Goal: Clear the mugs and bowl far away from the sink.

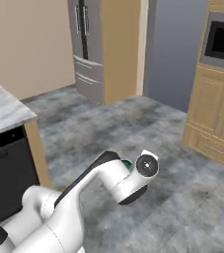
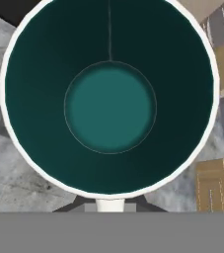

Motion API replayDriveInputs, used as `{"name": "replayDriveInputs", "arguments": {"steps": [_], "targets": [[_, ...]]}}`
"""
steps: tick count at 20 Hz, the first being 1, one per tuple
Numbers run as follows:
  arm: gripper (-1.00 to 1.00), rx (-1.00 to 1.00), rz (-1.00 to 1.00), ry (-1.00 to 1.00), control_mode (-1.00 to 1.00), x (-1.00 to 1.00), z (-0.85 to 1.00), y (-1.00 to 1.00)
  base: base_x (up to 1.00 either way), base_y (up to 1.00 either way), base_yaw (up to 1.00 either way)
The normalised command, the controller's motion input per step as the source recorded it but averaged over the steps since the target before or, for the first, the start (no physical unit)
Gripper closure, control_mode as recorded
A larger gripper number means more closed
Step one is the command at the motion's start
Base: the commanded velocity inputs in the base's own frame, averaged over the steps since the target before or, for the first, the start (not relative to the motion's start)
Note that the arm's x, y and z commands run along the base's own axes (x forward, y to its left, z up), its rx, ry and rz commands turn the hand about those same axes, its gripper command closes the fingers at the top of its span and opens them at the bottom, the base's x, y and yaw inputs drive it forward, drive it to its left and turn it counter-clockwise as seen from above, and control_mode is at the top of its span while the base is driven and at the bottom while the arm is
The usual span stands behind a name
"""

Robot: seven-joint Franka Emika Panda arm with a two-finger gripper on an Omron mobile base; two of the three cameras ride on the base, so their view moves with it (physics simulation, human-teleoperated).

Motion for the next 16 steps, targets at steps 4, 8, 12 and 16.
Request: {"name": "replayDriveInputs", "arguments": {"steps": [4, 8, 12, 16], "targets": [[1.0, 0.0, 0.0, 0.0, 1.0, 0.0, 0.0, 0.0, 0.0, -0.49, -0.46], [1.0, 0.0, 0.0, 0.0, 1.0, 0.0, 0.0, 0.0, 0.0, -0.33, -0.44], [1.0, 0.0, 0.0, 0.0, 1.0, 0.0, 0.0, 0.0, 0.0, 0.12, -0.26], [1.0, 0.0, 0.0, 0.0, 1.0, 0.0, 0.0, 0.0, 0.0, 0.47, -0.16]]}}
